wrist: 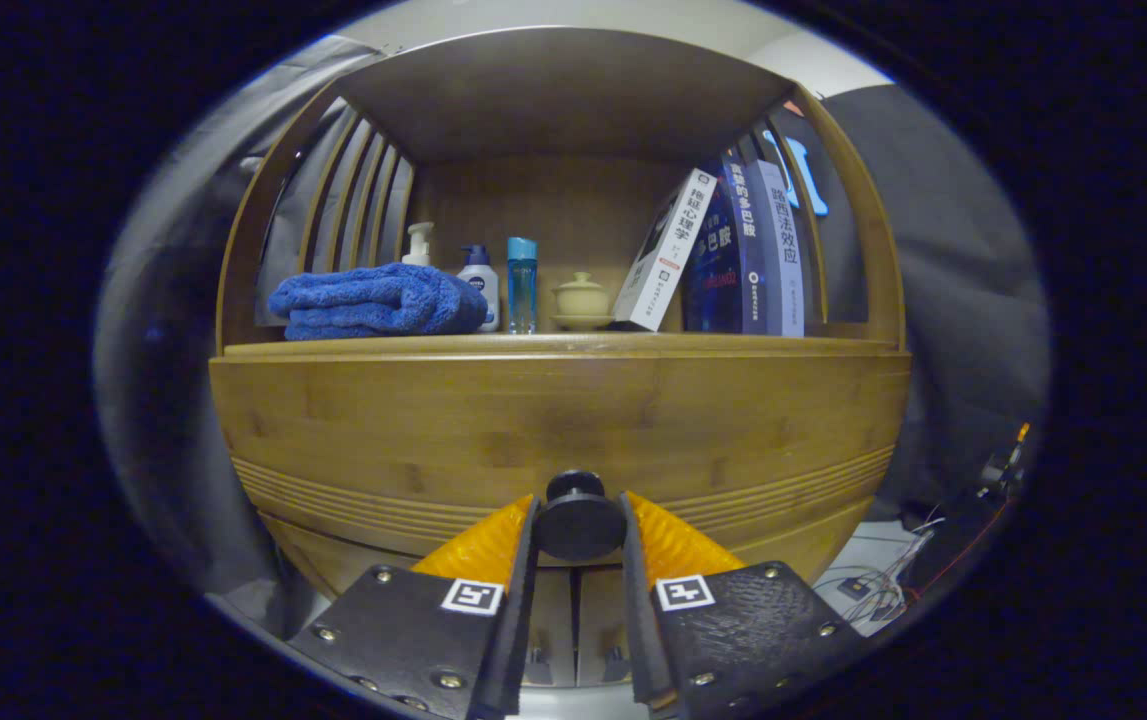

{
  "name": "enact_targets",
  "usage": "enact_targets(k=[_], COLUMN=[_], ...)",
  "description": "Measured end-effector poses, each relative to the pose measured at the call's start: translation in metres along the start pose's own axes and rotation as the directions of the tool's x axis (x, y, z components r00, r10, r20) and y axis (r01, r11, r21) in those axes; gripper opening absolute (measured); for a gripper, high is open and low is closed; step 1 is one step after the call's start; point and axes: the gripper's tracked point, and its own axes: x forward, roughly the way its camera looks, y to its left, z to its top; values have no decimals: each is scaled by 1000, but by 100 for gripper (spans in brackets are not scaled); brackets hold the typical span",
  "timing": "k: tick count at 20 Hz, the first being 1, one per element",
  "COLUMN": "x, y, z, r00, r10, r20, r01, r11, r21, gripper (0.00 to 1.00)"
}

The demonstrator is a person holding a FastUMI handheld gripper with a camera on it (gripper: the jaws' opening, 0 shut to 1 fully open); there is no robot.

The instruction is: Pull open the drawer, take out the items inside it, and place them on the countertop above the cabinet.

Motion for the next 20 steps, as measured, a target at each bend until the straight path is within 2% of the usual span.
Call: enact_targets(k=[1, 3, 9, 20], x=[-1, -18, -69, -152], y=[0, -5, -7, -11], z=[-1, 0, -9, -28], r00=[1000, 1000, 999, 998], r10=[19, -4, -39, -44], r20=[-23, -21, -23, -48], r01=[-19, 4, 38, 41], r11=[1000, 1000, 998, 997], r21=[14, -11, -54, -63], gripper=[36, 31, 31, 31])
